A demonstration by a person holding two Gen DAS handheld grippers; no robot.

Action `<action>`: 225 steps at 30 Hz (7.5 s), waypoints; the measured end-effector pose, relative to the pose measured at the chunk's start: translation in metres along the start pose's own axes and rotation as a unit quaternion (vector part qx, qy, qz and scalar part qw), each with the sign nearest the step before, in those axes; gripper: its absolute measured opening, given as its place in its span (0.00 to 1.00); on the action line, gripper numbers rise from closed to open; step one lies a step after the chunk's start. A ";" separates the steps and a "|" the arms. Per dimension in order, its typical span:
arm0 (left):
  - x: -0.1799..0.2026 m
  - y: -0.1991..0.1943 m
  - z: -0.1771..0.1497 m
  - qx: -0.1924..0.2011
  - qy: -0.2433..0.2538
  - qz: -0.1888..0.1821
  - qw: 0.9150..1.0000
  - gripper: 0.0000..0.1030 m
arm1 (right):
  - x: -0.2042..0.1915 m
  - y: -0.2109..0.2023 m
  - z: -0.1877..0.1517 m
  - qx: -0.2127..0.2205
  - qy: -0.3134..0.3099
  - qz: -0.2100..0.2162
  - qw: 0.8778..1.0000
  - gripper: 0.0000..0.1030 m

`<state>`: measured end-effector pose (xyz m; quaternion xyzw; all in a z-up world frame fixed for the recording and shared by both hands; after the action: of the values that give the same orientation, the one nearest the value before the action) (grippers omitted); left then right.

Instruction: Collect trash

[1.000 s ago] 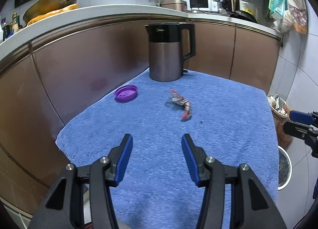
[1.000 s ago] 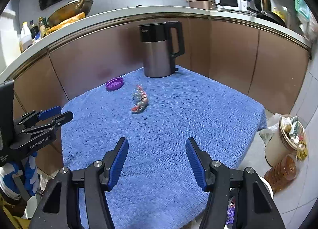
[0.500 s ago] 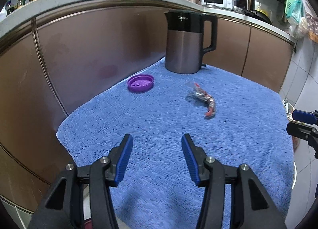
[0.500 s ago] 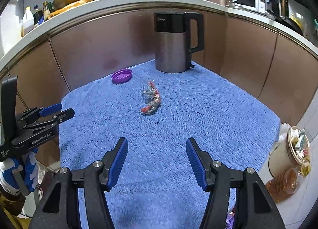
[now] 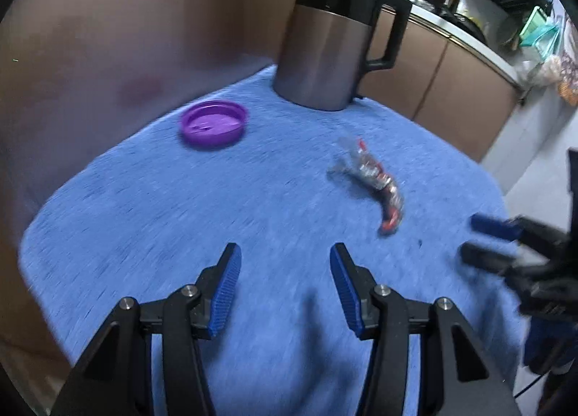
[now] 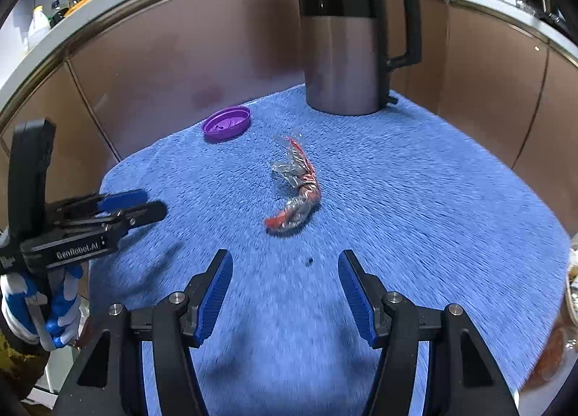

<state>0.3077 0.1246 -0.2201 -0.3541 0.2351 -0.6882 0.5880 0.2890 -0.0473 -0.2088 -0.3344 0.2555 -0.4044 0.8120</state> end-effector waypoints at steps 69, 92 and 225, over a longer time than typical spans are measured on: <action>0.113 -0.071 0.052 0.025 -0.016 -0.079 0.996 0.03 | 0.111 -0.172 -0.074 0.116 0.125 -0.106 0.980 0.18; 0.462 0.063 -0.132 -0.164 0.247 -0.170 0.940 0.05 | 0.294 -0.195 -0.315 0.027 0.353 -0.211 0.911 0.23; 0.199 -0.204 -0.049 0.238 0.085 0.090 0.963 0.81 | 0.055 -0.299 -0.138 0.228 0.110 -0.334 0.908 1.00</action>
<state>0.1277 -0.0341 -0.0578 -0.1216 0.1449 -0.6965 0.6922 0.0786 -0.2735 -0.0814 -0.1596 0.1176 -0.7334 0.6503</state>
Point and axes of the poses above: each gripper's, at about its wrist camera, not at the fingertips, and y roughly the way its jaws point, x to its right, z to its top, the point moved 8 cm from there along y, roughly the way its jaws point, and after that the axes turned 2 degrees about -y, right-handed, at the moved point
